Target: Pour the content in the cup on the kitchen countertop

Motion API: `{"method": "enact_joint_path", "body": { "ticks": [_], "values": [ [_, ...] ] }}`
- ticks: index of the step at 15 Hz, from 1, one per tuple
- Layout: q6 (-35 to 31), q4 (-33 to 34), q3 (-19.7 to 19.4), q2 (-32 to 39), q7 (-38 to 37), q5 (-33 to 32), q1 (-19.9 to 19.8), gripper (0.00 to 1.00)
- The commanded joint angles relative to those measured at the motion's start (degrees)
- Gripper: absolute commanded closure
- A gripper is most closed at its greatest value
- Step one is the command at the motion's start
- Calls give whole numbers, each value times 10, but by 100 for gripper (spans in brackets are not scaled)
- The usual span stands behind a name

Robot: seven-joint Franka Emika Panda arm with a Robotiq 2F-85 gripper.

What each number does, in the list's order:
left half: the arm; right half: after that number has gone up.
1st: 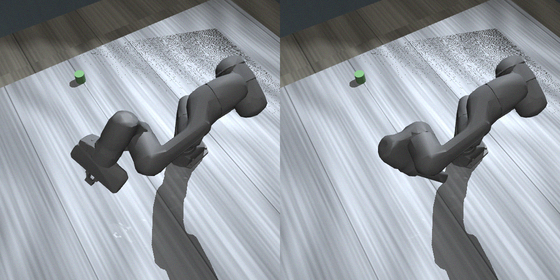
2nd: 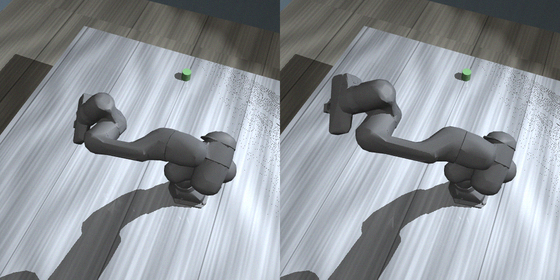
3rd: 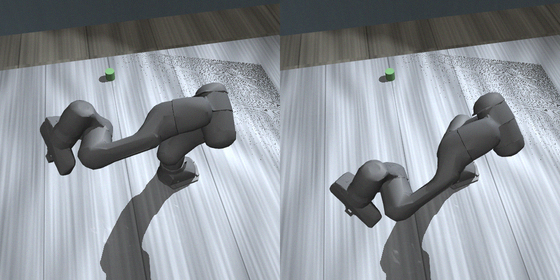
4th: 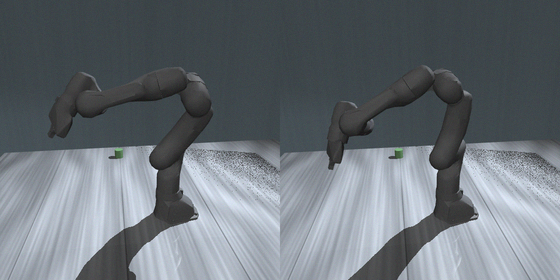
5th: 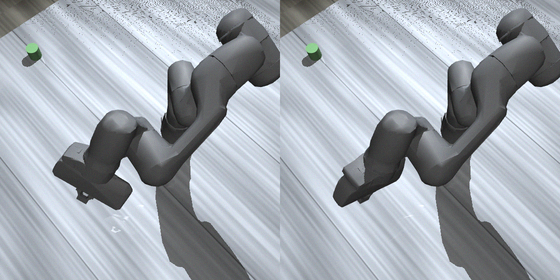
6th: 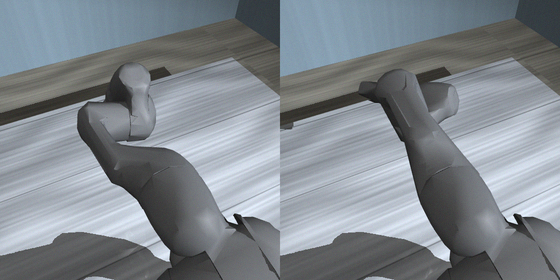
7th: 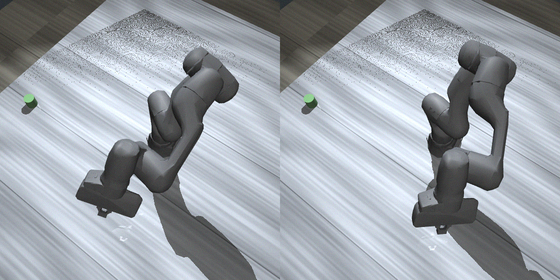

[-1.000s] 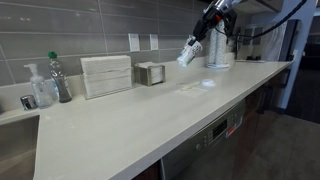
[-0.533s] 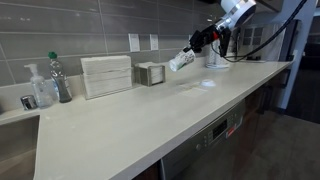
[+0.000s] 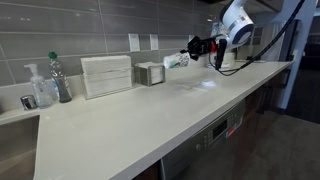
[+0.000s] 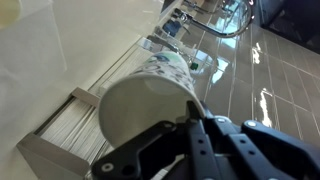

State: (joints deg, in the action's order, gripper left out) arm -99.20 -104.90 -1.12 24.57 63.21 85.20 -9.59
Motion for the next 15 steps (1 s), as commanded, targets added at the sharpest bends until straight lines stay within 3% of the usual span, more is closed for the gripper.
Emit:
{"method": "enact_joint_path", "body": {
  "ticks": [1, 8, 15],
  "values": [
    [31, -4, -7, 24, 13, 87, -9, 99],
    [74, -7, -10, 54, 16, 196, 2, 99],
    [116, -5, -15, 70, 25, 225, 15, 99]
  ]
}}
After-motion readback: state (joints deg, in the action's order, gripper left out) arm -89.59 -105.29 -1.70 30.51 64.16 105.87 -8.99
